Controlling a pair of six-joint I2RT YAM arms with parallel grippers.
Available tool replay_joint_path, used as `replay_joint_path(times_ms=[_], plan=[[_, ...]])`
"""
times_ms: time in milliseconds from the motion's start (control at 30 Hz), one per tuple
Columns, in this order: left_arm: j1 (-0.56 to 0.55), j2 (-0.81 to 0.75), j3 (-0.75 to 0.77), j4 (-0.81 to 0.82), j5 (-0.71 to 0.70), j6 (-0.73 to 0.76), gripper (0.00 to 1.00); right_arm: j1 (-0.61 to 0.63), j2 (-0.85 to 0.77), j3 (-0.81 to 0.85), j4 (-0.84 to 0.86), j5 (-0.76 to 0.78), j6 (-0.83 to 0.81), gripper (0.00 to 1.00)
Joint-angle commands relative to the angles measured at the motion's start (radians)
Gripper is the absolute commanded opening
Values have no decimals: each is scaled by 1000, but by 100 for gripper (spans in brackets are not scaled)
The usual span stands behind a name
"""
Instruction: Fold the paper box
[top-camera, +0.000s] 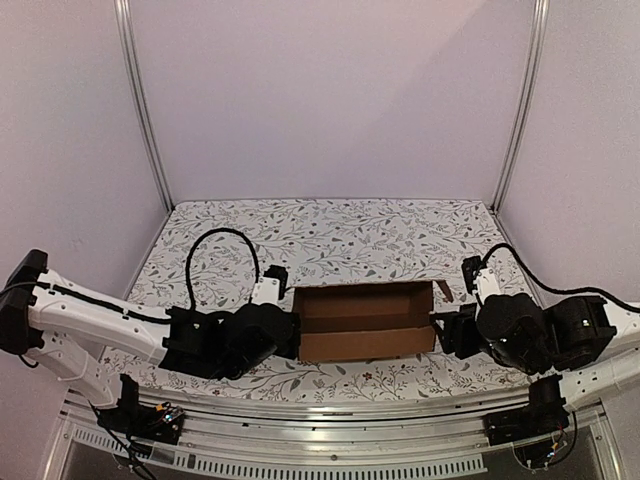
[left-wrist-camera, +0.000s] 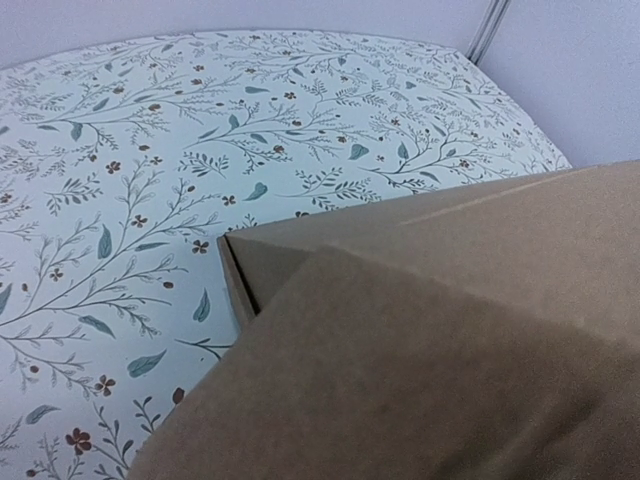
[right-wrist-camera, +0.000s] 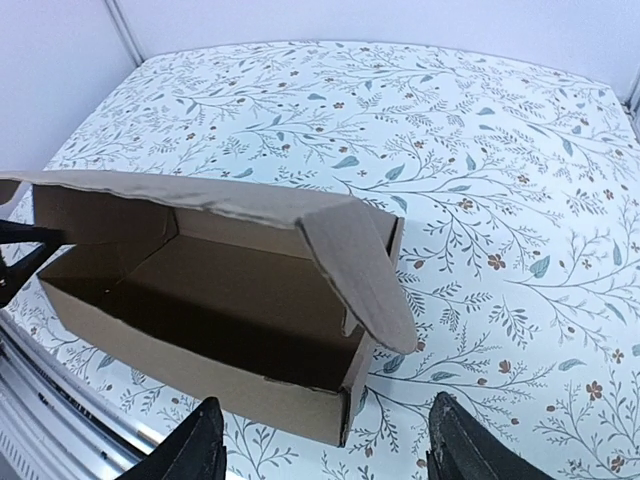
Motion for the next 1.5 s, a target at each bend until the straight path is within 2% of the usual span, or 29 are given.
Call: replay_joint_path(times_ms=[0,100,200,333,467,733,833,967,1167,1467], plan=[[-29,58,-12,-152,128,-13,0,6,-117,92,-100,-122,-207,68],[-29,64,-7,-154,124,-10,0,6,-172,174,-124,-127,-309,69],[-29,72,-1,-155,121,-11,0,6,-161,260,-130,-103,-395,70],[-31,76,3,-159,116,-11,0,4,-45,380,-158,-109,-542,74],[-35,79,4,-168,96,-15,0,-47,69,472,-156,-160,-601,73],[-44,109,9,-184,-40,-30,0,-203,316,599,-56,-282,-608,62],[-56,130,12,-171,-130,-14,0,-278,378,603,7,-390,-587,55],[-69,178,37,-151,-219,10,0,-325,481,595,77,-457,-545,50],[-73,279,76,-108,-201,30,0,-358,594,540,186,-488,-484,43],[-80,326,104,-93,-173,73,0,-410,688,459,295,-525,-433,35]])
